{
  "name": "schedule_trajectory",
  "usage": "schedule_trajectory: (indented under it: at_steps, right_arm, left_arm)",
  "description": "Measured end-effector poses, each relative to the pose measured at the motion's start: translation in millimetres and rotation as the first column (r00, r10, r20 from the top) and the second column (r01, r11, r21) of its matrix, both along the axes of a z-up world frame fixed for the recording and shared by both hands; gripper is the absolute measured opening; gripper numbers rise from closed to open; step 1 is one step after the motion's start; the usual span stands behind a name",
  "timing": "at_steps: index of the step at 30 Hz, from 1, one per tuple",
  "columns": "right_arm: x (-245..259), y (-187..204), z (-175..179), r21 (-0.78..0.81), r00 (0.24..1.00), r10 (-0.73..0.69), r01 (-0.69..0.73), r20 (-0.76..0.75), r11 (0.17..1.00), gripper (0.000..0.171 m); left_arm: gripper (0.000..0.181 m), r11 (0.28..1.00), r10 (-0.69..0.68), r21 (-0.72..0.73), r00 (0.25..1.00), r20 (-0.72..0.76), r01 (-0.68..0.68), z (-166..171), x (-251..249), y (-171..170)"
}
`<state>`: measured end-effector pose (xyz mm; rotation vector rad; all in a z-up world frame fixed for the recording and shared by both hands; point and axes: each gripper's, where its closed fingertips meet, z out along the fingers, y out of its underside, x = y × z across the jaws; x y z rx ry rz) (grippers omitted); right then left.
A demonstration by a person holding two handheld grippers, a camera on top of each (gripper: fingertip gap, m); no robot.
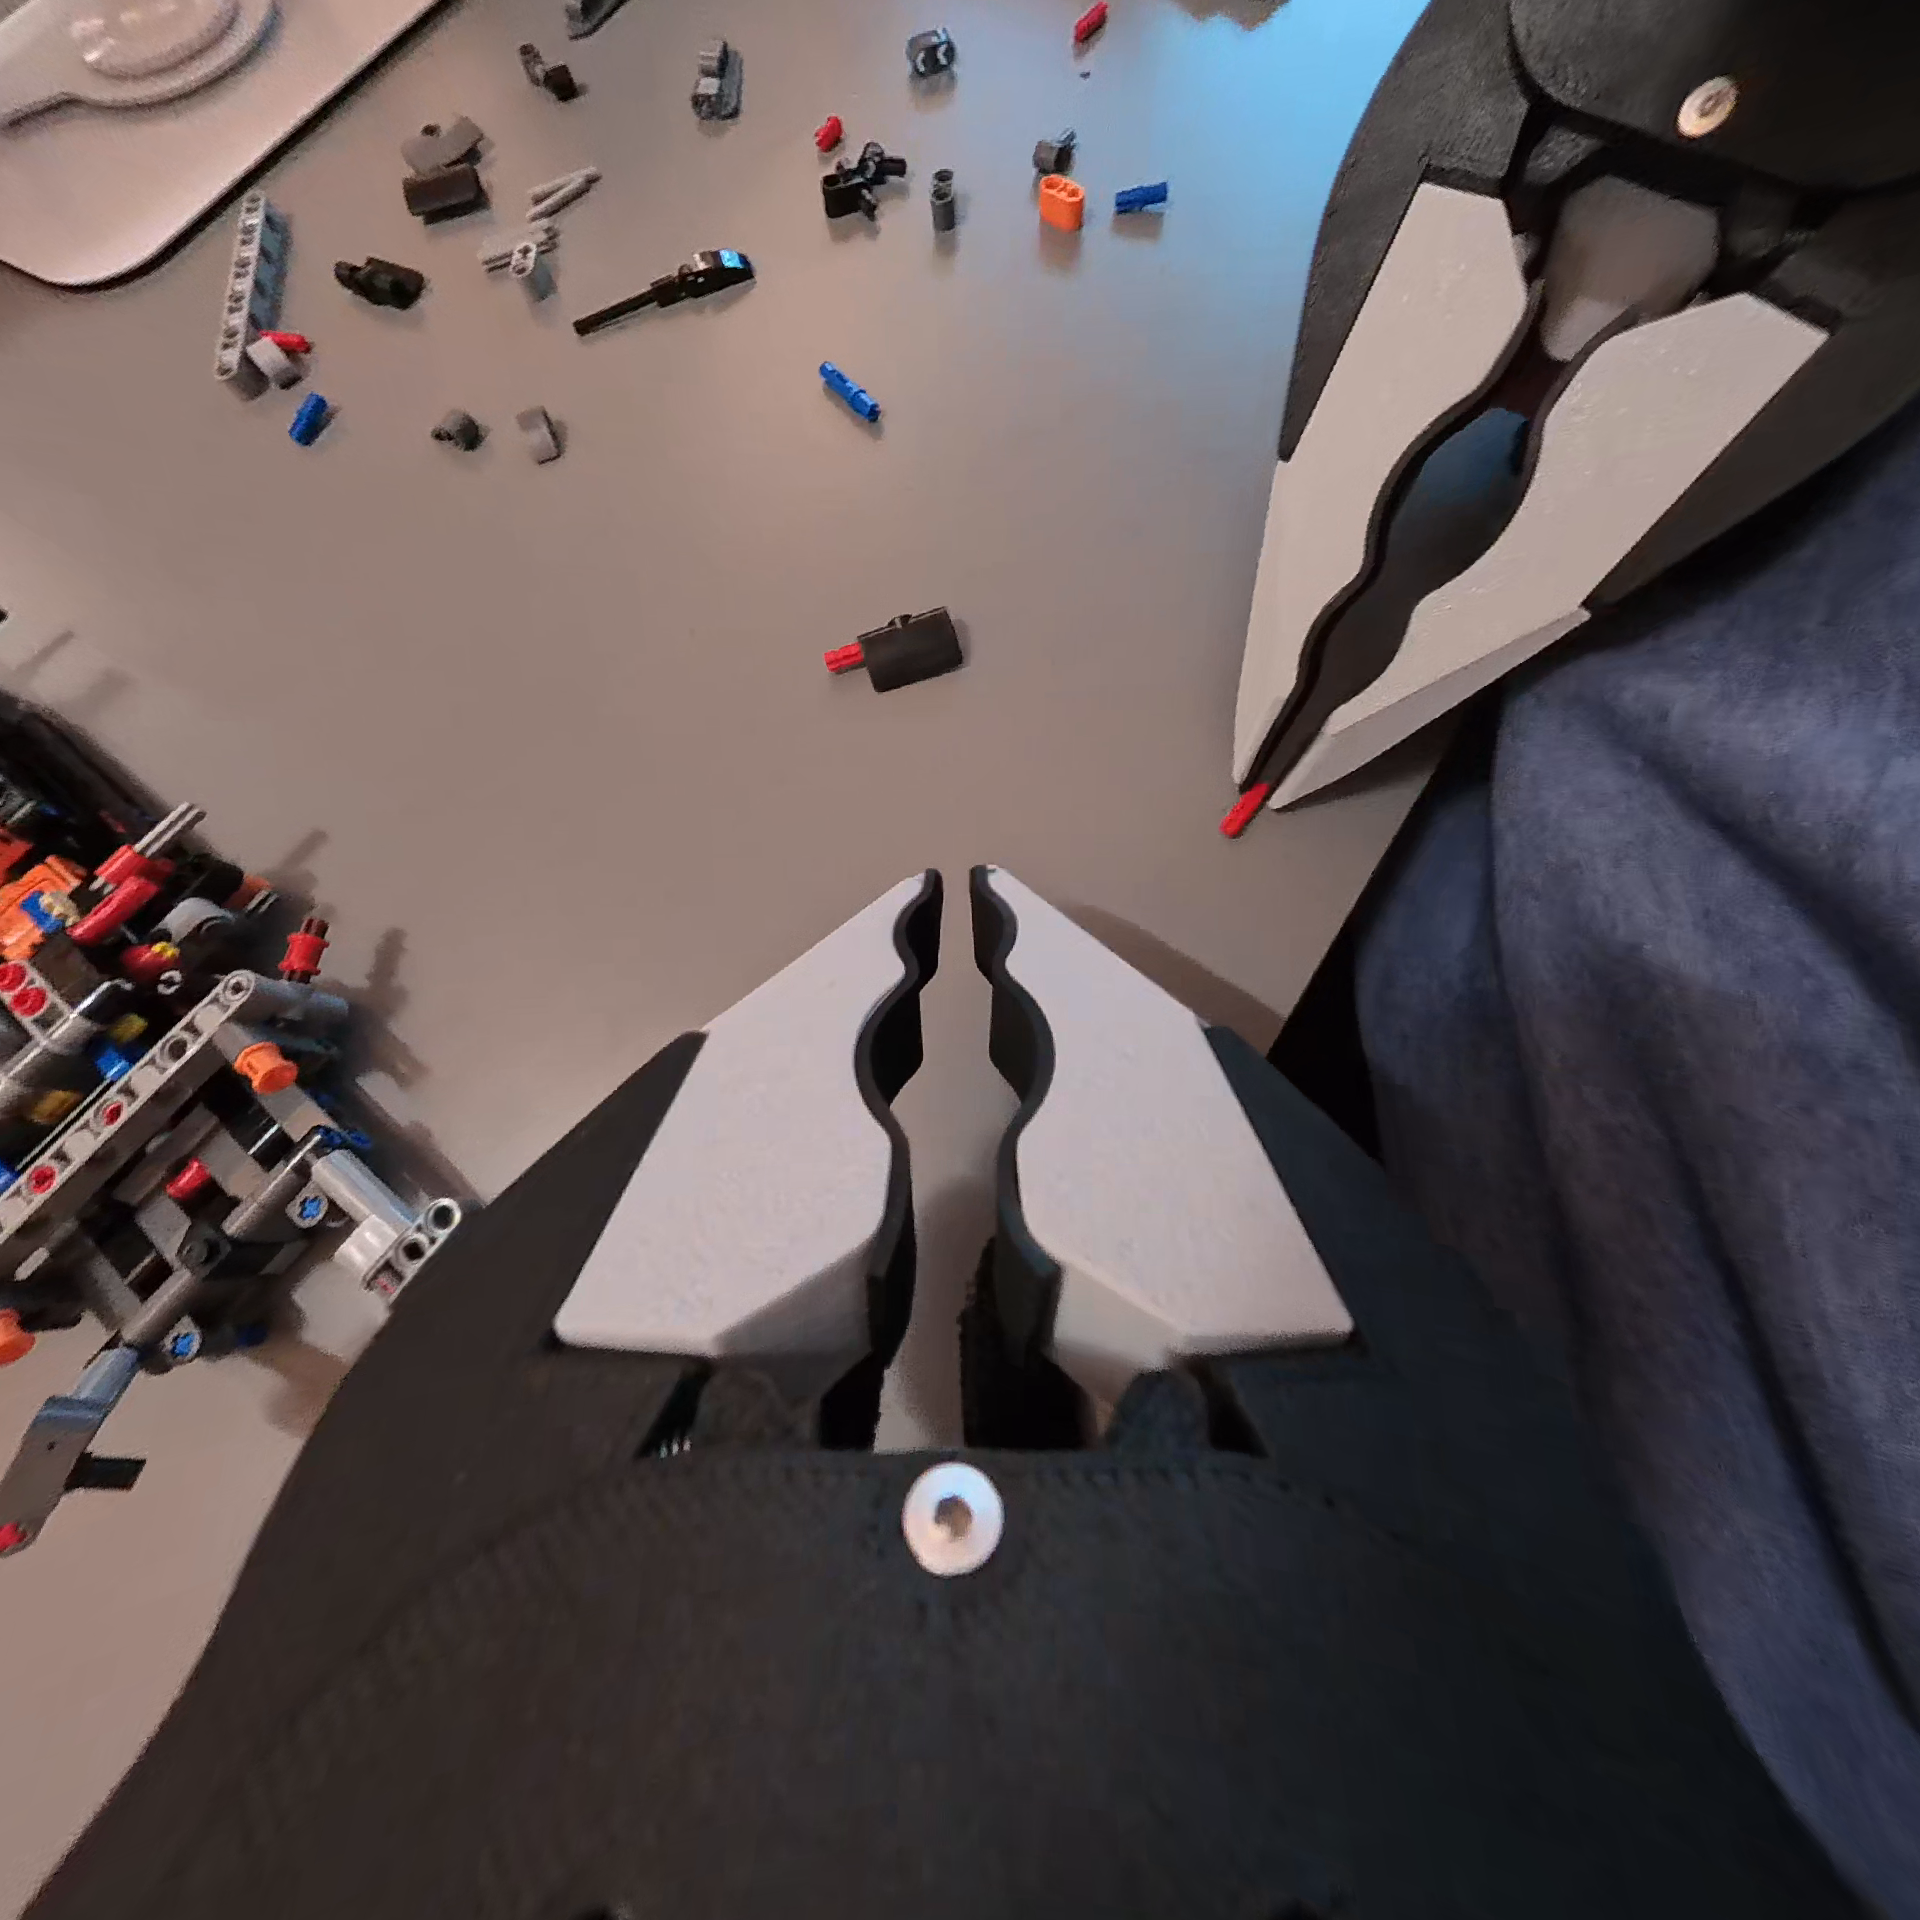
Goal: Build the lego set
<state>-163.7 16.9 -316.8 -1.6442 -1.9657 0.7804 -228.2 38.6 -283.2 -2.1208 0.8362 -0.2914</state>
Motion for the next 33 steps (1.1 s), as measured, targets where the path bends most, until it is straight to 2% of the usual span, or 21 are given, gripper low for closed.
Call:
schedule_trajectory:
  at_steps: [1, 8, 16, 21, 26, 28, 33]
  right_arm:
    - [-0.2, 0.1, 0.0, 0.002, 1.000, 0.001, -0.001, -0.008, 1.000, 0.001]
    - [-6.2, 4.2, 11.1, -0.060, 0.996, 0.013, -0.019, -0.085, 0.998, 0.001]
    - [-8.7, 15.0, 48.7, -0.248, 0.985, 0.008, -0.052, -0.173, 0.967, 0.001]
    - [-7.8, 16.8, 53.0, -0.300, 0.985, 0.015, -0.066, -0.170, 0.952, 0.001]
    - [-10.0, 21.6, 61.7, -0.346, 0.977, -0.021, -0.056, -0.214, 0.937, 0.001]
    - [-10.2, 23.3, 63.1, -0.368, 0.975, -0.036, -0.048, -0.219, 0.928, 0.007]
    - [-9.7, 25.0, 72.1, -0.515, 0.961, -0.093, -0.057, -0.261, 0.856, 0.007]
  left_arm:
    - [0.004, 1.000, -0.008, 0.000, 1.000, 0.013, 0.008, 0.2, 2.4, -1.0]
    - [0.009, 0.991, -0.130, 0.012, 0.991, 0.007, 0.130, -5.1, 32.2, -12.8]
    - [0.017, 0.934, -0.230, 0.214, 0.939, -0.257, 0.287, 6.5, 54.9, -3.1]
    - [0.007, 0.897, -0.214, 0.285, 0.897, -0.386, 0.337, 10.5, 59.6, 4.4]
    - [0.002, 0.889, -0.191, 0.317, 0.897, -0.400, 0.330, 17.0, 58.0, 7.5]
    - [0.002, 0.882, -0.183, 0.342, 0.904, -0.386, 0.325, 22.0, 58.2, 8.9]
    - [0.001, 0.850, -0.152, 0.411, 0.901, -0.406, 0.329, 33.8, 59.4, 12.6]
